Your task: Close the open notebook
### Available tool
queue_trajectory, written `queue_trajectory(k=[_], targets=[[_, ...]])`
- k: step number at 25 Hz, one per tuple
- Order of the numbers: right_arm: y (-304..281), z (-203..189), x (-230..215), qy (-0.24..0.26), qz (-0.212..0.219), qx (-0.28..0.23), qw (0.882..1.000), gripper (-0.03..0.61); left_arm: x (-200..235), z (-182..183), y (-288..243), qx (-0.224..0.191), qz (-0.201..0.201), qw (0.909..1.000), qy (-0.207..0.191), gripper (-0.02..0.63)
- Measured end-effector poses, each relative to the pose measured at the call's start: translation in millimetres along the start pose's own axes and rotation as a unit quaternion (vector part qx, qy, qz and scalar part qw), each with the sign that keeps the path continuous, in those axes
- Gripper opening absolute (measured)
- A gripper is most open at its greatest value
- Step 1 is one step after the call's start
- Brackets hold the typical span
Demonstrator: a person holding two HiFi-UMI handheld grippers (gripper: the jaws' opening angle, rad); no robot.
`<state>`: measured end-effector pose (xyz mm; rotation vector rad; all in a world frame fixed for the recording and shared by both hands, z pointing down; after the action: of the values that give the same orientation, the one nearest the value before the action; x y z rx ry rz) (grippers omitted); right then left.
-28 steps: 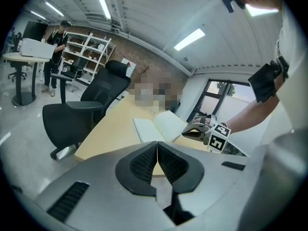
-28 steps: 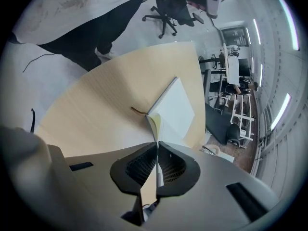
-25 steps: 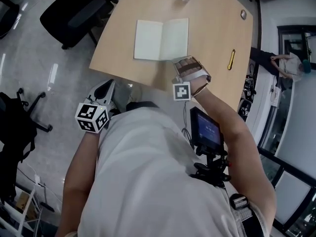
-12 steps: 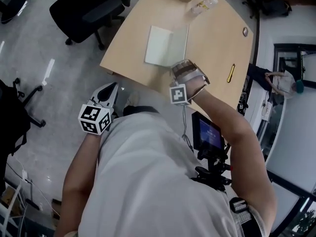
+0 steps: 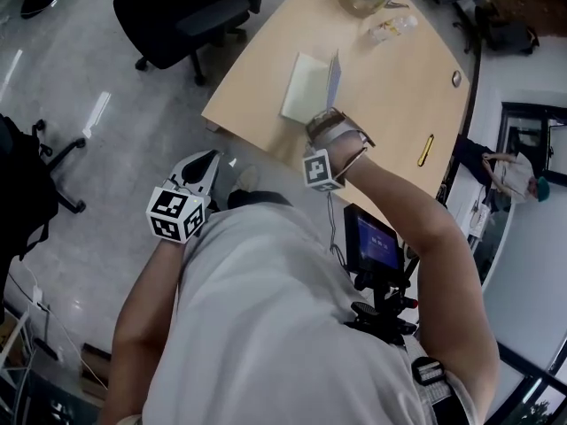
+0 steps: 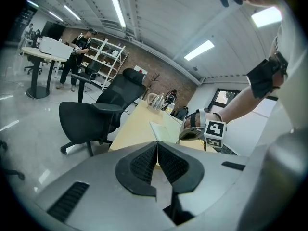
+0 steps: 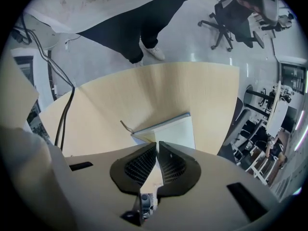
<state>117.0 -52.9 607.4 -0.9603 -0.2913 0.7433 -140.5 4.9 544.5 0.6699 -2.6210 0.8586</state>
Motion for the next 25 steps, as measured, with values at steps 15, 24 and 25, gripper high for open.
queue_trajectory(k=[15, 24, 25], targets=[[0, 33, -40, 0.034, -0.056, -0.090, 0.994, 0.063, -2, 10, 5, 0.009, 0.024, 0.9996, -0.014, 0.009], [72, 15, -69, -0.164, -0.162, -0.231, 0.945, 0.064, -14, 17, -6, 0.018, 0.009, 0.9993, -0.033, 0.009], [76, 9, -69, -0.197, -0.162, -0.253, 0.933, 0.064, -17, 17, -9, 0.019, 0.005, 0.9991, -0.037, 0.009]])
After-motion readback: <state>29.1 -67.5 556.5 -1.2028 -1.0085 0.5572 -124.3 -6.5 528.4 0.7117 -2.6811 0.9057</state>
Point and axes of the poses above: the fingertips, and each gripper's own axes: y backward along the fingers, x to its left, z out of its top, the point moved 2 cm from there along y, backward along the fingers, and after that the axes turned 13 degrees about z, right-handed, at the moved point
